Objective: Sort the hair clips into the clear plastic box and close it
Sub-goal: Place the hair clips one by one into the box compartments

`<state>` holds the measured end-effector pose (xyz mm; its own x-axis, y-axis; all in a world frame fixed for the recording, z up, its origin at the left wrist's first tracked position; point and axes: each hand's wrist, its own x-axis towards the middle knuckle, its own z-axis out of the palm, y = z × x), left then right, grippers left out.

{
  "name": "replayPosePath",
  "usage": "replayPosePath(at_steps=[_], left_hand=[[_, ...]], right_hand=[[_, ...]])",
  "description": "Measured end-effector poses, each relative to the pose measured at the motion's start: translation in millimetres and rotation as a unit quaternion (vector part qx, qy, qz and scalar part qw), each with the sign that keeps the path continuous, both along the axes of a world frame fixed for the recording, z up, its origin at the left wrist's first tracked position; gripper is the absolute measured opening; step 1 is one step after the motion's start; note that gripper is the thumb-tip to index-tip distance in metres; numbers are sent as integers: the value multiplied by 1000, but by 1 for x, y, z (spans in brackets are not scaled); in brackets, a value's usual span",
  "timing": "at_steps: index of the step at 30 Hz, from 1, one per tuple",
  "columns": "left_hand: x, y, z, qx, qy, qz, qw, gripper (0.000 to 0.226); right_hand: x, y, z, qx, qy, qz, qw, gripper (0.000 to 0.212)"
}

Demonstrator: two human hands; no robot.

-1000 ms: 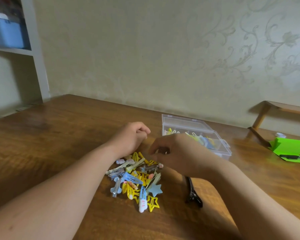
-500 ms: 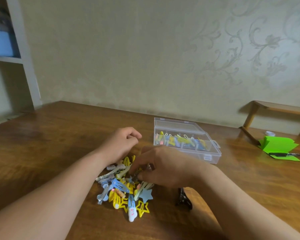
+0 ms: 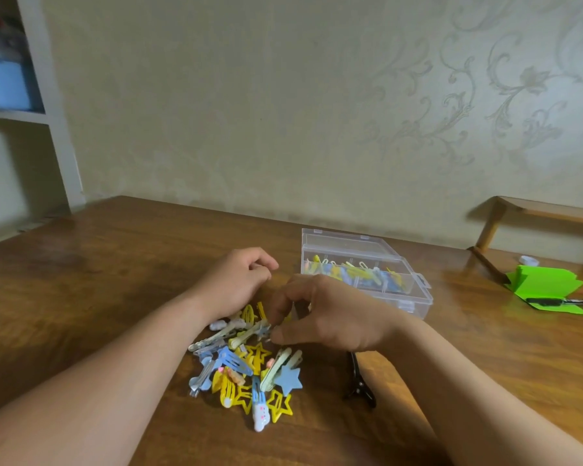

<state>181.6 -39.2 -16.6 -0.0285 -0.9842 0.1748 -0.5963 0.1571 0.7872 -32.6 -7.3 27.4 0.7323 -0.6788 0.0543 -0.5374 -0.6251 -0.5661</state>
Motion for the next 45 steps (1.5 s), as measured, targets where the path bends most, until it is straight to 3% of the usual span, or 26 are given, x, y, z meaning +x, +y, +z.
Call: replayPosePath(at_steps=[2, 5, 8, 10, 12, 19, 24, 30, 36, 40, 42, 45], left_hand=[[-1, -1, 1, 9, 3, 8, 1000, 20], [0, -6, -1, 18, 23, 11, 1000, 23], [-1, -4, 0, 20, 3, 6, 1000, 25], [-2, -1, 2, 23, -6, 4, 1000, 28], [-4, 0, 4, 22, -15, 5, 1000, 30], [-4, 4, 6, 22, -26, 7, 999, 32], [-4, 5, 6, 22, -32, 2, 999, 32], [-4, 6, 6, 24, -33, 3, 999, 32], [-4, 2, 5, 22, -32, 5, 999, 27], [-3, -1, 2, 13, -24, 6, 1000, 22], [-2, -3, 1, 11, -25, 8, 1000, 22], [-2, -4, 0, 9, -21, 8, 1000, 22]], right_hand=[[-1, -2, -3, 65, -93, -10, 993, 12], [-6, -9, -2, 170, -281, -38, 944, 11], [-21, -24, 1, 120, -355, -159, 913, 17], [-31, -32, -1, -5, -278, -270, 922, 12], [-34, -36, -5, -68, -206, -328, 920, 10], [-13, -56, -5, -85, -15, -366, 927, 11], [-5, -59, -7, -49, 22, -361, 931, 18], [-11, -52, -11, -57, 5, -362, 930, 32], [-15, -24, 6, -173, -89, -277, 941, 15], [-8, -1, 17, -115, 57, -149, 980, 10], [-4, 5, 16, -99, 147, -118, 977, 14], [2, 8, 10, -119, 178, -130, 968, 24]])
